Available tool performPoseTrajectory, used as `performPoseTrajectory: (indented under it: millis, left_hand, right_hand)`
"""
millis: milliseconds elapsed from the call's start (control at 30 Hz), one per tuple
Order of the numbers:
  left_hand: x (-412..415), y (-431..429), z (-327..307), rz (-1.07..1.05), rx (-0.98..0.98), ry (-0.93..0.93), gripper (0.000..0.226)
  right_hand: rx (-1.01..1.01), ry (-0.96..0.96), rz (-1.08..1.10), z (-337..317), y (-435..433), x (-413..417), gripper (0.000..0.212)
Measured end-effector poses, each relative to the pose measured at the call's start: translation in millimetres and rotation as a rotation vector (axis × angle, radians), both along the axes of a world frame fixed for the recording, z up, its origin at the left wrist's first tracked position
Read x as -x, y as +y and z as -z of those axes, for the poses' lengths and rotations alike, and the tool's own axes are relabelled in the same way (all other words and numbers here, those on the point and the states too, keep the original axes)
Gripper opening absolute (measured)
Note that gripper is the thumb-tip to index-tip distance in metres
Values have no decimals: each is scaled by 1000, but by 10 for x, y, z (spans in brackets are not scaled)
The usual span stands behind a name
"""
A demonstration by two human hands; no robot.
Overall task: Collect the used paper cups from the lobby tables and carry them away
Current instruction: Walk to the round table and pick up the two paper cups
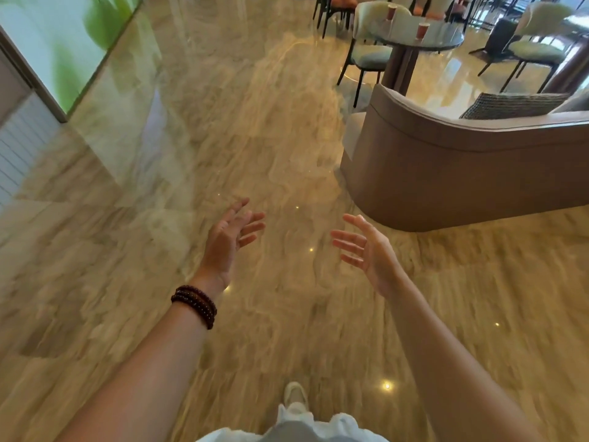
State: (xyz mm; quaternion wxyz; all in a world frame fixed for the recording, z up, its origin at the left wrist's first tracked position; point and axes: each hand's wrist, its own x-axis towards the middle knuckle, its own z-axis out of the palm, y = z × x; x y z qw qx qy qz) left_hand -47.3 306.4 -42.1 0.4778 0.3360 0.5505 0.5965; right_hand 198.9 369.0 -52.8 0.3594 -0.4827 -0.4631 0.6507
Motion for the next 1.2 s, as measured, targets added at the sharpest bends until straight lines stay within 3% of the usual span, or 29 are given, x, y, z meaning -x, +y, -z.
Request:
performPoseTrajectory:
  millis: [400,733,900,1200]
  left_hand:
    - [329,1778,79,-1,-1,-1,35]
    - [1187,3848,41,48,-26,37,38]
    - [1551,4703,-13,77,-20,37,40]
    - [1852,6052,144,101,3,31,41]
  right_hand:
    - [-8,-41,-23,211,1761,354,36]
    - [-29,-18,49,260,3701,1162,40]
    - [13,7,98,235,4517,1525,33]
    - [-10,39,141,223,5891,1831,39]
